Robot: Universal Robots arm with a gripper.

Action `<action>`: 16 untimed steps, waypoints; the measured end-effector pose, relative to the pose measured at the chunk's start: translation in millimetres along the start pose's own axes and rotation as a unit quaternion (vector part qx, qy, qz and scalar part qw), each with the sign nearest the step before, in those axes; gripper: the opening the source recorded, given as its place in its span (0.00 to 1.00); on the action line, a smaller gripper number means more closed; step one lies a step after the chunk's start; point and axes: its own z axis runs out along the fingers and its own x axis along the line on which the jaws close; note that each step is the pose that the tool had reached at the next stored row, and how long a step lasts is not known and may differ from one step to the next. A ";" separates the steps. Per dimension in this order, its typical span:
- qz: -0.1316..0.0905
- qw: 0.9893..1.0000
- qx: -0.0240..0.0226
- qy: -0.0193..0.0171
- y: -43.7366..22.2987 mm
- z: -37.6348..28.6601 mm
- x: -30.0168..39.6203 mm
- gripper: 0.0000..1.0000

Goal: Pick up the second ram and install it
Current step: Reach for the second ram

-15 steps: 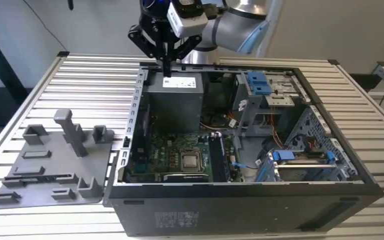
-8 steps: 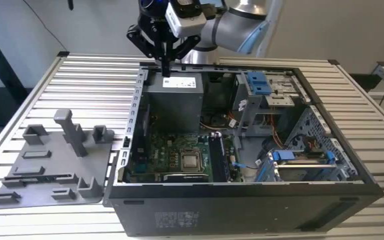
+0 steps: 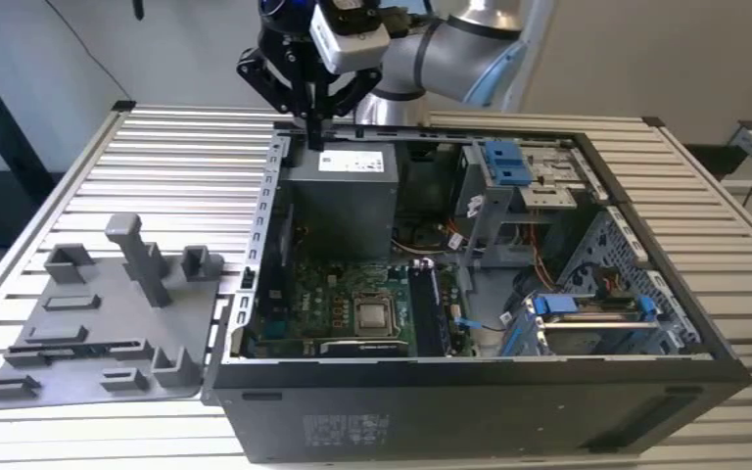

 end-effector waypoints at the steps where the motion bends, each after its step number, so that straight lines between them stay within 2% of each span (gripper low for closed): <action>1: 0.000 1.000 0.000 0.000 -0.1 0.0 1.6 0.11; 16: 0.000 1.000 0.000 0.001 -2.0 0.0 30.5 0.11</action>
